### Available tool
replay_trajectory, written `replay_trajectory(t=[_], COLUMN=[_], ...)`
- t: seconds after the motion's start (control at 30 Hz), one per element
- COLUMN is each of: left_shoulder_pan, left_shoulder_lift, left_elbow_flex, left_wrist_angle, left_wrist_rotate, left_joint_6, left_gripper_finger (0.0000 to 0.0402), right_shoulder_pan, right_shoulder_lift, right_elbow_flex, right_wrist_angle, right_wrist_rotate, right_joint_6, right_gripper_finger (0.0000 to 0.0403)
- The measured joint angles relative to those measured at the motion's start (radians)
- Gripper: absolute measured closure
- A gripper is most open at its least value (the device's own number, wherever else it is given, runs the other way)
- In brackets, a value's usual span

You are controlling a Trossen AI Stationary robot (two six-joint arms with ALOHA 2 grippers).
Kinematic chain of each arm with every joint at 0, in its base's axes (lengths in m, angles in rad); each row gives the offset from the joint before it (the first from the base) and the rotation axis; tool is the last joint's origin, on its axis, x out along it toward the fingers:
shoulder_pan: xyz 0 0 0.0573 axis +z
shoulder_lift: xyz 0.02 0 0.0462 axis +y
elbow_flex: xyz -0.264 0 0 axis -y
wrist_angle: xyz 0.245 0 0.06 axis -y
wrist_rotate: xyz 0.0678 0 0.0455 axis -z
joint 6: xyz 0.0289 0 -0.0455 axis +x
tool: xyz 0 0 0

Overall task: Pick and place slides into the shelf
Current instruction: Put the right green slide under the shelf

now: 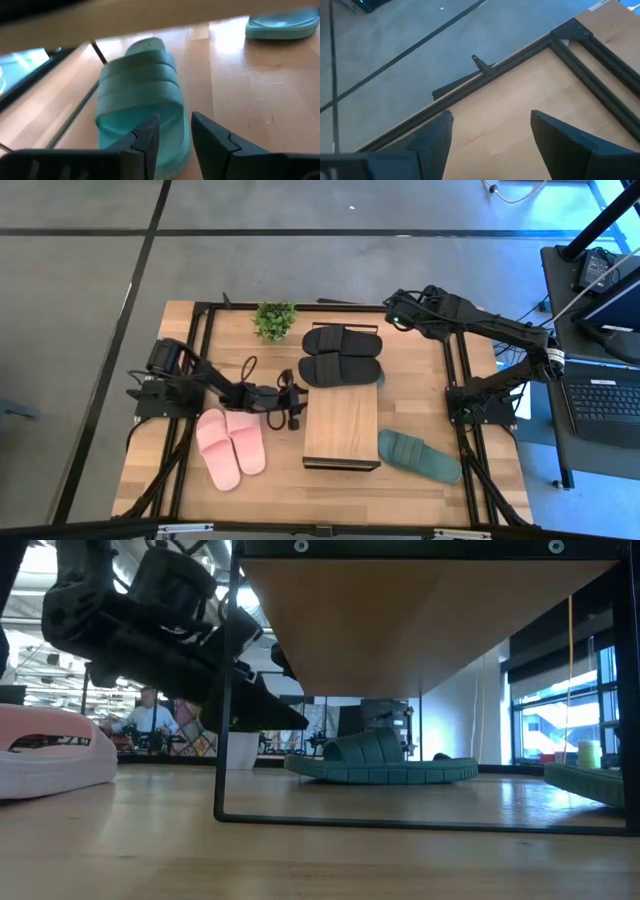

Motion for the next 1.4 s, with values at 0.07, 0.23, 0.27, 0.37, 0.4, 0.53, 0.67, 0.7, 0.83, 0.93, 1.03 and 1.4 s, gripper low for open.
replay_trajectory(t=[0.07, 0.23, 0.27, 0.37, 0.4, 0.53, 0.67, 0.7, 0.83, 0.93, 1.03, 1.4], left_shoulder_pan=[0.000, 0.000, 0.003, 0.017, 0.021, 0.029, 0.031, 0.031, 0.030, 0.031, 0.035, 0.098], left_shoulder_lift=[0.010, 0.020, 0.022, 0.036, 0.045, 0.088, 0.128, 0.136, 0.154, 0.154, 0.154, 0.153], left_elbow_flex=[-0.001, -0.005, -0.005, -0.005, -0.003, 0.002, 0.023, 0.029, 0.053, 0.068, 0.071, 0.073], left_wrist_angle=[0.000, 0.000, 0.000, -0.002, 0.001, 0.001, 0.005, 0.005, 0.001, -0.003, -0.006, -0.088], left_wrist_rotate=[-0.014, -0.115, -0.132, -0.131, -0.129, -0.126, -0.109, -0.100, -0.117, -0.205, -0.283, -0.295], left_joint_6=[-0.034, -0.087, -0.088, -0.128, -0.155, -0.198, -0.198, -0.198, -0.198, -0.198, -0.198, -0.198], left_gripper_finger=[0.0305, 0.0323, 0.0326, 0.0334, 0.0337, 0.0349, 0.0361, 0.0364, 0.0376, 0.0387, 0.0397, 0.0400], right_shoulder_pan=[0.000, 0.000, 0.000, 0.000, 0.000, 0.000, 0.000, 0.000, 0.000, 0.000, 0.000, 0.000], right_shoulder_lift=[0.000, 0.000, 0.000, 0.000, 0.000, 0.000, 0.000, 0.000, 0.000, 0.000, 0.000, 0.000], right_elbow_flex=[0.000, 0.000, 0.000, 0.000, 0.000, 0.000, 0.000, 0.000, 0.000, 0.000, 0.000, 0.000], right_wrist_angle=[-0.022, -0.028, -0.027, -0.025, -0.025, -0.025, -0.024, -0.024, -0.024, -0.025, -0.025, -0.026], right_wrist_rotate=[0.000, 0.000, 0.000, 0.000, 0.000, 0.000, 0.001, 0.001, 0.001, 0.001, 0.001, 0.001], right_joint_6=[0.000, 0.003, 0.004, 0.004, 0.004, 0.004, 0.004, 0.004, 0.004, 0.005, 0.004, 0.005], right_gripper_finger=[0.0134, 0.0134, 0.0134, 0.0134, 0.0134, 0.0134, 0.0134, 0.0134, 0.0134, 0.0134, 0.0134, 0.0134])
